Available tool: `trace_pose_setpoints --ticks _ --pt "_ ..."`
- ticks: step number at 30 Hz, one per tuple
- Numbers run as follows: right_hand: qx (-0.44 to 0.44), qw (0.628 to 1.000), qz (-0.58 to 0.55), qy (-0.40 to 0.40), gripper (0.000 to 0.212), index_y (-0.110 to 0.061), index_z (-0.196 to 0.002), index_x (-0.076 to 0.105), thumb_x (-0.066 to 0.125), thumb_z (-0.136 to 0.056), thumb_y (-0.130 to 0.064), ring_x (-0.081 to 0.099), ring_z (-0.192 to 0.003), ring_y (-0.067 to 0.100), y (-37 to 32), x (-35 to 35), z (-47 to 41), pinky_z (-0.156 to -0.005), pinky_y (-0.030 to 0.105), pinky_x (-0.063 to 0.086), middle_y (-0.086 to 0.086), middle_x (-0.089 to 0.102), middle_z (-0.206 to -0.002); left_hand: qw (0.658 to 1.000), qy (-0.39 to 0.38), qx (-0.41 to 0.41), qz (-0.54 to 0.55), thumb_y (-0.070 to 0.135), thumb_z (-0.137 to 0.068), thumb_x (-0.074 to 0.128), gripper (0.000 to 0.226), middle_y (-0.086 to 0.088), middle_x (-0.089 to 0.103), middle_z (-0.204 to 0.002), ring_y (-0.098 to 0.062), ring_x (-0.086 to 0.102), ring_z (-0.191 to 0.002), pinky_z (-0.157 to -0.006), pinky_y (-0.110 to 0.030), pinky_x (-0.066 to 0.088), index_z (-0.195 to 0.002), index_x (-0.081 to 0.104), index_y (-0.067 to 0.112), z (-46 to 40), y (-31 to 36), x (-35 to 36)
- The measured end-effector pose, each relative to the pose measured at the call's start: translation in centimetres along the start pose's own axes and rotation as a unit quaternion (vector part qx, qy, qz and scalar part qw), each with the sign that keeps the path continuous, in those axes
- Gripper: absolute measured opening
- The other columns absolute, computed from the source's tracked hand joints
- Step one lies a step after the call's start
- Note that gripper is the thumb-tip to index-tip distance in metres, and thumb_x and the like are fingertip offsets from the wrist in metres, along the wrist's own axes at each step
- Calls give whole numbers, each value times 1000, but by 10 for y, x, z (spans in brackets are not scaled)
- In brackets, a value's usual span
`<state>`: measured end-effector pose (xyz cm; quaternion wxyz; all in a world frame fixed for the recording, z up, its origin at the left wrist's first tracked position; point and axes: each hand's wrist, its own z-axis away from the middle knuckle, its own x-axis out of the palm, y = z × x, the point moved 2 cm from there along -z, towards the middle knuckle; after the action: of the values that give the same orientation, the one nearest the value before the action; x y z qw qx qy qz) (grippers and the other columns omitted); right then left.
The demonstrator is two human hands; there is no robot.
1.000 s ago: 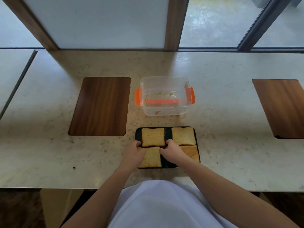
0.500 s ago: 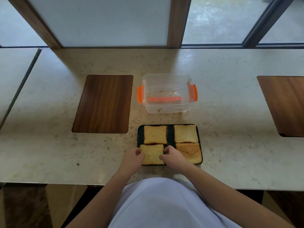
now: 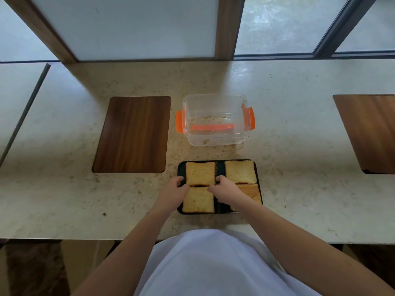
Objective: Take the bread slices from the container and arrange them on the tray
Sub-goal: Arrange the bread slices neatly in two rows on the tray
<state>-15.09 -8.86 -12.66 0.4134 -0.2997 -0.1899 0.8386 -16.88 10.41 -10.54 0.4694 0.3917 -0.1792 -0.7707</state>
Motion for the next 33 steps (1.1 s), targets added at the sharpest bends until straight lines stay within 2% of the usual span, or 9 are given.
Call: trace_pose_setpoints --ticks 2,5,7,10,13,17,19,22,33 --pt "9 1000 2 -2 67 -12 -155 33 60 -96 -32 64 -88 15 -4 2 -4 -83 37 60 3 65 -103 1000 -7 -9 -10 31 -95 55 57 -8 46 -147 -22 48 -127 -99 -36 41 -148 38 16 -2 5 4" --pt "16 1000 12 -3 61 -13 -149 40 60 -95 -33 64 -90 16 -6 4 -8 -82 37 61 4 65 -105 1000 -24 -13 5 30 -95 55 60 2 57 -118 -3 54 -83 -68 -24 44 -149 35 17 -2 6 12" --pt "17 1000 22 -2 64 -13 -151 38 60 -94 -34 63 -89 16 -7 6 -9 -74 33 58 4 64 -106 999 -29 -24 19 30 -95 54 62 1 54 -122 1 49 -72 -59 -19 40 -151 31 18 -3 3 14" --pt "15 1000 27 3 62 -15 -150 40 60 -93 -34 62 -89 15 -8 8 -9 -71 31 56 1 62 -103 999 -29 -26 22 31 -95 54 62 -8 43 -148 -8 54 -90 -75 -26 42 -151 30 18 -3 2 14" --pt "12 1000 26 2 62 -16 -150 41 60 -94 -32 63 -84 14 -7 8 -11 -74 34 58 1 64 -98 999 -23 -19 17 31 -95 54 60 -10 42 -149 -6 51 -89 -78 -28 38 -150 34 16 -3 2 13" --pt "3 1000 20 -1 62 -19 -153 42 59 -95 -31 64 -81 13 -6 8 -11 -79 35 60 -1 64 -96 1000 -15 -24 6 34 -94 55 54 -8 49 -140 -11 52 -100 -80 -29 38 -142 42 15 -4 -1 13" --pt "1 1000 15 2 61 -19 -153 42 58 -95 -31 64 -82 13 -4 8 -11 -80 35 60 -3 62 -99 1000 -5 -26 0 36 -93 56 51 -1 59 -118 -5 53 -87 -72 -29 41 -137 46 15 -5 -2 14" --pt "-1 1000 5 3 61 -19 -153 43 58 -95 -29 63 -77 12 -3 9 -10 -74 32 60 -1 64 -98 1000 6 -28 -9 37 -91 57 47 10 55 -87 0 51 -74 -60 -23 40 -132 50 16 -7 -3 16" --pt "6 1000 -6 5 62 -19 -154 42 59 -95 -31 66 -84 16 1 9 -10 -88 41 62 2 65 -101 1000 16 -15 -21 35 -93 57 41 11 53 -94 -2 52 -80 -60 -23 40 -128 53 15 -12 -3 18"
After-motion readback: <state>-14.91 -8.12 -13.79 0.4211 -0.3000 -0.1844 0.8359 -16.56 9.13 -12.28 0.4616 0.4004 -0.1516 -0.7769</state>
